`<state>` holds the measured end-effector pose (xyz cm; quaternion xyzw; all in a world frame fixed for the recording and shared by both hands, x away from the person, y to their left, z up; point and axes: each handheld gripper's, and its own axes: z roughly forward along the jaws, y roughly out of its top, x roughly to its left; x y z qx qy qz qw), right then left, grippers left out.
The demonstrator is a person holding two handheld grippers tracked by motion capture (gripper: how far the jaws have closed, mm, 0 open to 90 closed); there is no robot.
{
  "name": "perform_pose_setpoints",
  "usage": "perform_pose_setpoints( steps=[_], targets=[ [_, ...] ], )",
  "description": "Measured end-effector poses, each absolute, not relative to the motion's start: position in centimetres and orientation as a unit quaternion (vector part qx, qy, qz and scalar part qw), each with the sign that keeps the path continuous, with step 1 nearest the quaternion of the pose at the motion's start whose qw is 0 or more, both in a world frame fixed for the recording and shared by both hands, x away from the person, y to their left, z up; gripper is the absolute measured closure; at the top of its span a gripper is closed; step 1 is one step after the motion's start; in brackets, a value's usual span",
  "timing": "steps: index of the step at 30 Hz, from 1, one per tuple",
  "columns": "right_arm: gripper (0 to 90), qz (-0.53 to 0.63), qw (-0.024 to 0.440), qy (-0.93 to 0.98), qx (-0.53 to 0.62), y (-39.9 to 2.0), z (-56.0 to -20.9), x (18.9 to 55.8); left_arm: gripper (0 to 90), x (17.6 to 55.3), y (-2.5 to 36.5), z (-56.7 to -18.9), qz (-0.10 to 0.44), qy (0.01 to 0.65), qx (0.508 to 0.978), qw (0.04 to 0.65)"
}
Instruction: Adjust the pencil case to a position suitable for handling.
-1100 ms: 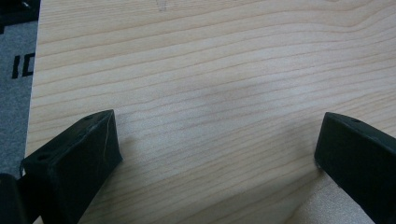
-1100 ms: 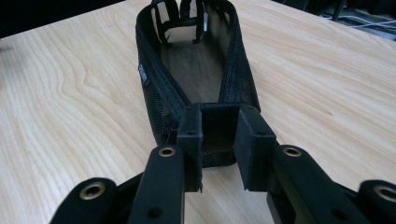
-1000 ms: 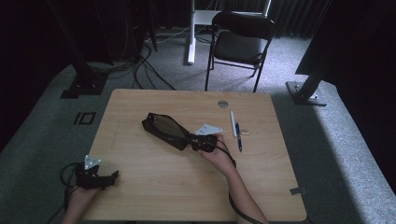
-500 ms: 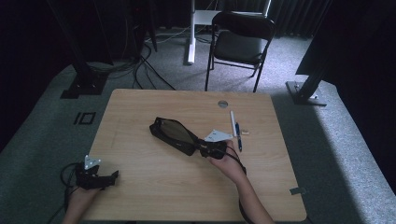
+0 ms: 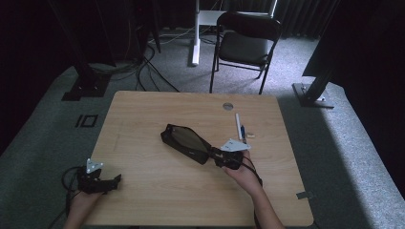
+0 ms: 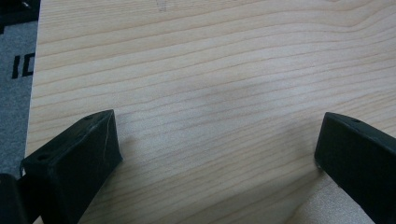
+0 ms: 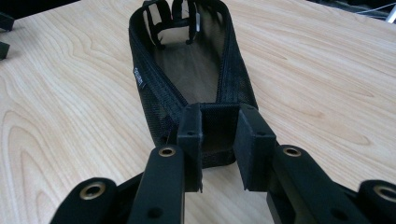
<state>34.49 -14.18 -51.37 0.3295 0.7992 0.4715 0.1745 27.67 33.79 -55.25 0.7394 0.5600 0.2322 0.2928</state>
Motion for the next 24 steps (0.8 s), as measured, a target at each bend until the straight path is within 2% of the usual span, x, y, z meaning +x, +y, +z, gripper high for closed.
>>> perform_pose_setpoints(
  steps=[24],
  targets=[
    [73.4, 0.448, 0.188, 0.808, 0.333, -18.8, -51.4, 30.7, 0.3, 27.7, 33.8, -55.3, 0.232, 0.56, 0.74, 0.293]
  ],
)
